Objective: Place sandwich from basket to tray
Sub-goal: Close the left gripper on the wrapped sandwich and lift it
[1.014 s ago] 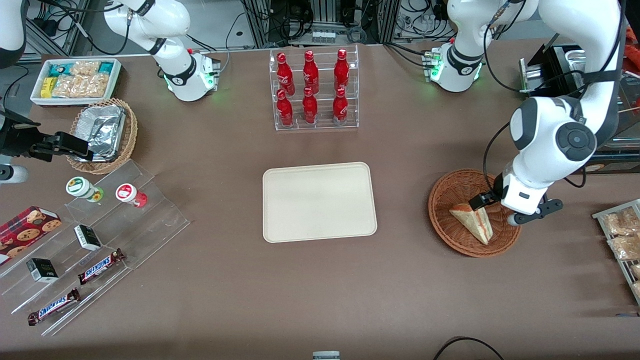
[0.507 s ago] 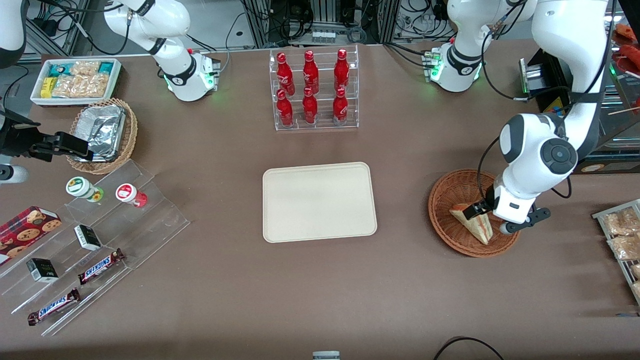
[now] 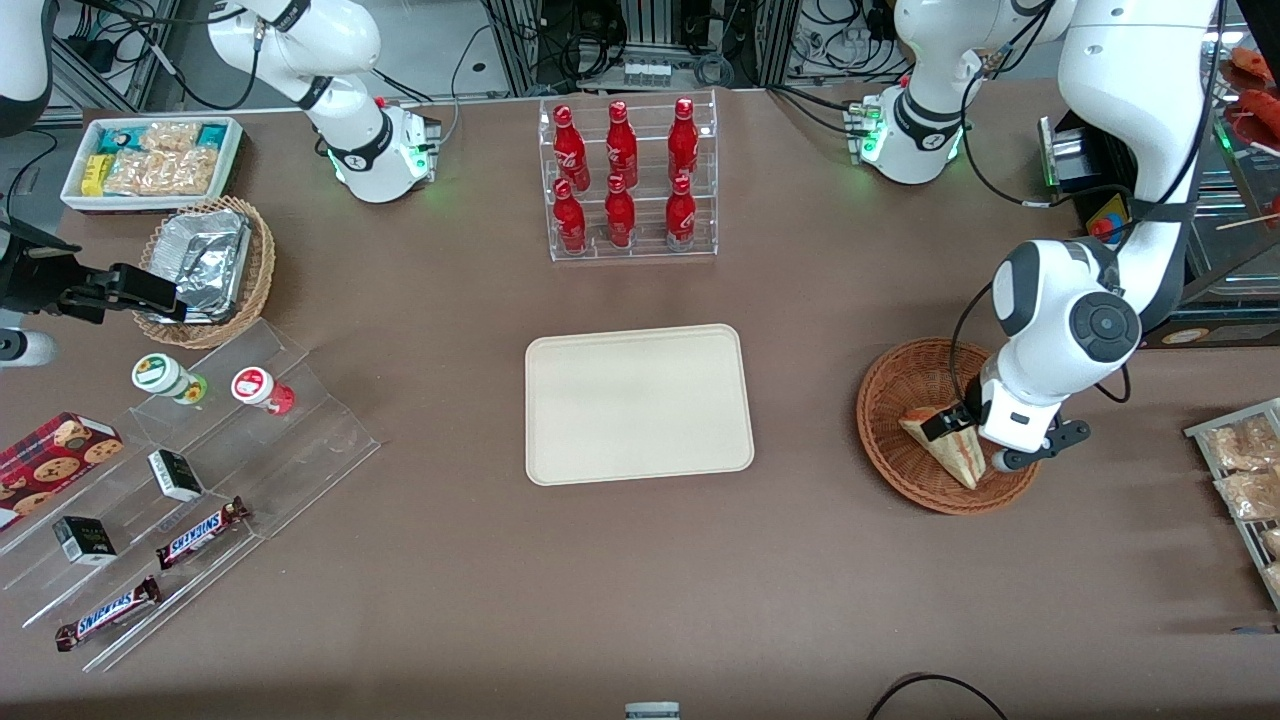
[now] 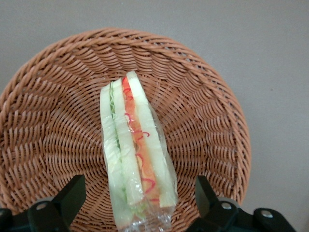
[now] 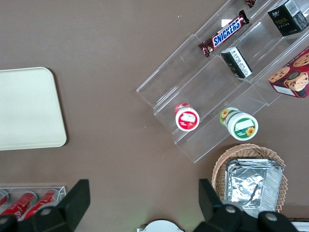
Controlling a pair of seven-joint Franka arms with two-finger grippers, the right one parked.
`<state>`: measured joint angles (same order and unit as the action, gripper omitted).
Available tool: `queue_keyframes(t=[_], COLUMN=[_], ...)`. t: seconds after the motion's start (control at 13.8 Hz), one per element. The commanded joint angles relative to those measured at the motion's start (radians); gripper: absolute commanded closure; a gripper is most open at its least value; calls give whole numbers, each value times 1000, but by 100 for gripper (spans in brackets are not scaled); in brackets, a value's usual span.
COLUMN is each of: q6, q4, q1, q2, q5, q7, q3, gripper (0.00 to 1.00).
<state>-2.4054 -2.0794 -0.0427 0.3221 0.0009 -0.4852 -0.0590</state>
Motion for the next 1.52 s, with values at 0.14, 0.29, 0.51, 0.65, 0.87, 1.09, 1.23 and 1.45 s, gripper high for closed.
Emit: queue_keyframes(t=[0.14, 0.29, 0.51, 0.65, 0.87, 1.09, 1.23, 1.45], q6=[-55, -57, -54, -44, 76, 268, 379, 401], q4=[-13, -10, -7, -1, 68, 224, 322, 378], q1=[0, 0, 0, 0, -5, -37, -106, -259], q2=[26, 26, 25, 12, -29, -37, -29, -17], q5=[4, 4, 4, 4, 7, 7, 5, 7], q7=[-23, -26, -35, -33, -32, -42, -85, -92], q3=[1, 1, 1, 1, 1, -10, -10, -13], gripper=[1, 36, 89, 92, 92, 92, 92, 92])
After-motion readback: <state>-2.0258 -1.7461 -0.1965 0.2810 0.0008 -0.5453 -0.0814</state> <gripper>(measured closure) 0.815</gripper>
